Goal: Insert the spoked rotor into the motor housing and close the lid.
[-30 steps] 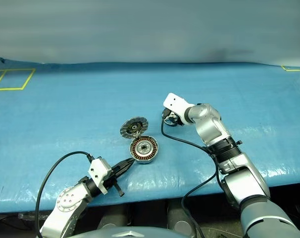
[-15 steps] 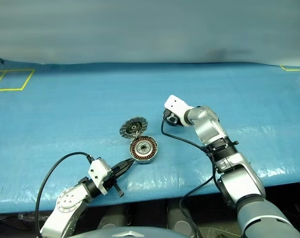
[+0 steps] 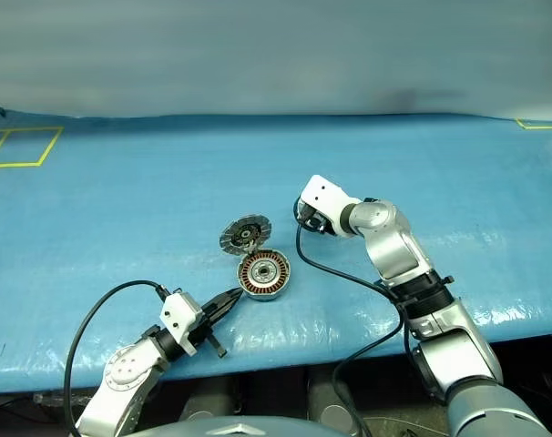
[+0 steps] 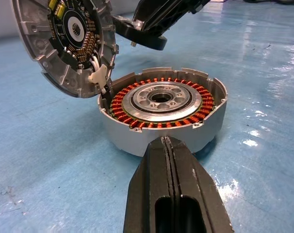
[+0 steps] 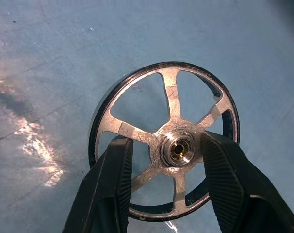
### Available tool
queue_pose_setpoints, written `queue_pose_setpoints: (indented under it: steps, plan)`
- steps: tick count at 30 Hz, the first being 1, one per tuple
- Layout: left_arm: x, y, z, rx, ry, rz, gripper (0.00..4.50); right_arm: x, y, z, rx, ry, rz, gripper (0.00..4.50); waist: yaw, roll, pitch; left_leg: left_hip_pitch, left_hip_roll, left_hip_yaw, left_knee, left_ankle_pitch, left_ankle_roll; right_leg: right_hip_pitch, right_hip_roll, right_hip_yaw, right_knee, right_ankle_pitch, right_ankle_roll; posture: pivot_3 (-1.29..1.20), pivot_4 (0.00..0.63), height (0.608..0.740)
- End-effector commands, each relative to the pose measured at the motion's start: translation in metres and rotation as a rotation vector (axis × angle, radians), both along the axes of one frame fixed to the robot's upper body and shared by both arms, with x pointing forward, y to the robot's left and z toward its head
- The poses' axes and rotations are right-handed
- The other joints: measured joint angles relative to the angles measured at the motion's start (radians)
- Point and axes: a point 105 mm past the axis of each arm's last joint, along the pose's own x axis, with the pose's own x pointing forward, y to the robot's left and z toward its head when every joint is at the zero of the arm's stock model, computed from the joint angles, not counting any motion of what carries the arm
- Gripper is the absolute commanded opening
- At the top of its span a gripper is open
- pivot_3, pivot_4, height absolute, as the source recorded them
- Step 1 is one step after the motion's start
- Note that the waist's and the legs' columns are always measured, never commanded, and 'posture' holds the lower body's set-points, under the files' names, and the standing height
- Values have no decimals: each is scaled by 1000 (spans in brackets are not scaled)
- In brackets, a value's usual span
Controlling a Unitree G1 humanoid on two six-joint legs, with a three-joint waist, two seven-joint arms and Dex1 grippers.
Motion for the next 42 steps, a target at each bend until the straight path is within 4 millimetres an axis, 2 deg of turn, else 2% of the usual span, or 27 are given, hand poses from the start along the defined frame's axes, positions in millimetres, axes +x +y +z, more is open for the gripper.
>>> queue_pose_setpoints:
  steps: [1,12,17,25,33,42]
  plan:
    - [5,3,7,-1,-60,35,0,-12,2,23,18,-66,34,1795,1,0,0,0,0,0,0,0,0,0,0,0,0,0,0,0,150,740]
    - [11,11,9,-20,-96,83,0,-58,17,32,43,-66,144,1794,3,0,0,0,0,0,0,0,0,0,0,0,0,0,0,0,150,740]
    - [9,8,14,-88,-60,21,0,-81,29,25,60,-11,239,1794,3,0,0,0,0,0,0,0,0,0,0,-1,-1,0,0,0,150,740]
    - [6,7,15,-96,-21,-11,0,-103,43,13,40,58,358,1794,2,0,0,0,0,0,1,0,0,0,0,-1,0,0,0,0,150,740]
    - [4,4,16,-105,-1,-25,0,-112,63,9,8,56,469,1794,1,0,0,0,0,0,1,0,0,0,0,-1,-1,0,0,0,150,740]
    - [4,3,14,-102,9,-28,0,-108,74,8,-10,43,508,1794,3,0,0,0,0,0,1,0,0,0,0,-1,-1,0,0,0,150,740]
